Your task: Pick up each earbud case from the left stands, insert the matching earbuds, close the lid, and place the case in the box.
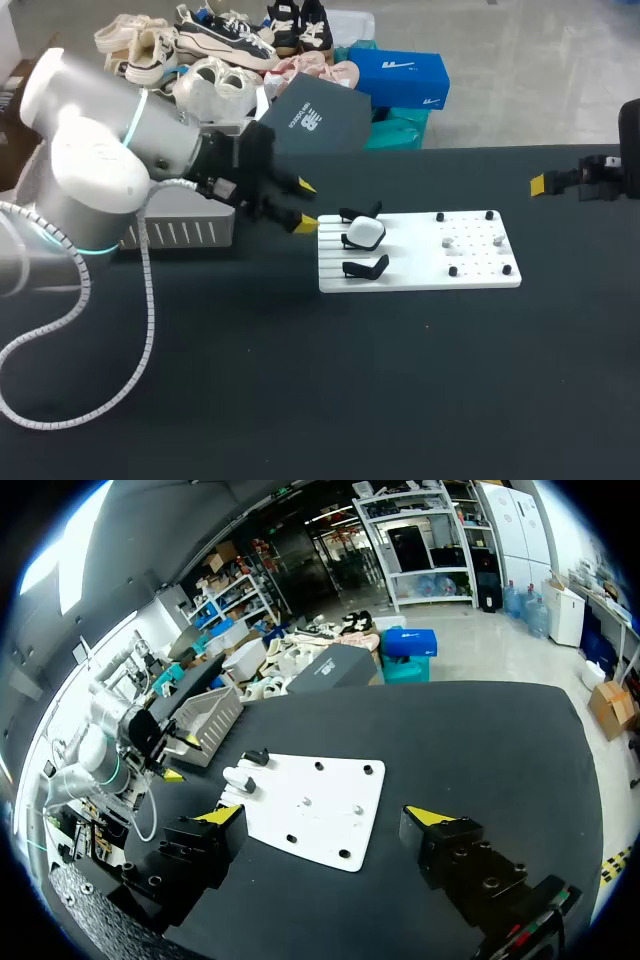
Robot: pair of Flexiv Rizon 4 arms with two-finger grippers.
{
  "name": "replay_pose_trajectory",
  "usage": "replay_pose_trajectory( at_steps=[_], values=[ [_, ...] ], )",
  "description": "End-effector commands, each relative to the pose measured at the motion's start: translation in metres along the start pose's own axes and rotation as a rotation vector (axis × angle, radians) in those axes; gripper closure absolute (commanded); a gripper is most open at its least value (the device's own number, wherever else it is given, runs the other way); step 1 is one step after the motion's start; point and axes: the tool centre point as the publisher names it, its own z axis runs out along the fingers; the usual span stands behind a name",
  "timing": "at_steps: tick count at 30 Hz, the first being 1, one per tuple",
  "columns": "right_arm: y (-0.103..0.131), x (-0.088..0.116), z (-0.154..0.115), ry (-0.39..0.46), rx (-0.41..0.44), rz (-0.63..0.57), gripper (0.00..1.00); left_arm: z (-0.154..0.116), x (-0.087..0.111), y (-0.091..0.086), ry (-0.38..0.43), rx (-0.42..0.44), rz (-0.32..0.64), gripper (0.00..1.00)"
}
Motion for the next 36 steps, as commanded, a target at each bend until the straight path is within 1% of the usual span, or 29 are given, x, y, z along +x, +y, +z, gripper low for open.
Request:
replay_pose_trajectory(
  at_steps=[1,3,5,6,7,8,9,10,11,14,16,19,21,24,26,28,32,34,35,36],
  values=[
    [-0.002,0.000,0.000,0.000,-0.008,-0.002,0.00,0.018,0.007,0.001,0.006,0.001,-0.003,0.35],
    [-0.002,0.000,0.000,0.000,-0.008,-0.002,0.00,0.023,0.010,0.001,0.009,0.002,-0.004,0.36],
    [-0.002,0.000,0.000,0.000,-0.008,-0.002,0.00,0.029,0.012,0.001,0.009,-0.001,-0.013,0.43],
    [-0.002,0.000,0.000,0.000,-0.008,-0.002,0.00,0.032,0.012,0.002,0.006,-0.018,-0.012,0.45],
    [-0.002,0.000,0.000,0.000,-0.008,-0.002,0.00,0.034,0.013,0.003,0.000,-0.053,0.013,0.47],
    [-0.002,0.000,0.000,0.000,-0.008,-0.002,0.00,0.037,0.014,0.004,-0.003,-0.067,0.022,0.50],
    [-0.002,0.000,0.000,0.000,-0.008,-0.002,0.00,0.039,0.013,0.004,-0.003,-0.060,0.014,0.40],
    [-0.002,0.000,0.000,0.000,-0.008,-0.002,0.00,0.040,0.013,0.005,-0.004,-0.059,0.012,0.34],
    [-0.002,0.000,0.000,0.000,-0.008,-0.002,0.00,0.043,0.013,0.006,-0.009,-0.062,0.006,0.31],
    [-0.002,0.000,0.000,0.000,-0.008,-0.002,0.00,0.046,0.013,0.008,-0.015,-0.058,-0.008,0.31],
    [-0.002,0.000,0.000,0.000,-0.008,-0.002,0.00,0.048,0.013,0.009,-0.018,-0.056,-0.009,0.35],
    [-0.002,0.000,0.000,0.000,-0.008,-0.002,0.00,0.053,0.015,0.012,-0.022,-0.056,-0.010,0.35],
    [-0.002,0.000,0.000,0.000,-0.008,-0.002,0.00,0.054,0.014,0.014,-0.034,-0.072,0.003,0.39],
    [-0.002,0.000,0.000,0.000,-0.008,-0.002,0.00,0.054,0.012,0.017,-0.040,-0.066,0.002,0.48],
    [-0.002,0.000,0.000,0.000,-0.008,-0.002,0.00,0.054,0.011,0.019,-0.048,-0.058,0.004,0.47],
    [-0.002,0.000,0.000,0.000,-0.008,-0.002,0.00,0.054,0.010,0.019,-0.051,-0.043,0.009,0.50],
    [-0.002,0.000,0.000,0.000,-0.008,-0.002,0.00,0.051,0.008,0.015,-0.056,-0.008,0.018,0.45],
    [-0.002,0.000,0.000,0.000,-0.008,-0.002,0.00,0.051,0.009,0.012,-0.055,0.015,0.020,0.39],
    [-0.002,0.000,0.000,0.000,-0.008,-0.002,0.00,0.052,0.009,0.011,-0.055,0.016,0.025,0.38],
    [-0.002,0.000,0.000,0.000,-0.008,-0.002,0.00,0.052,0.009,0.010,-0.055,0.020,0.027,0.38]
  ],
)
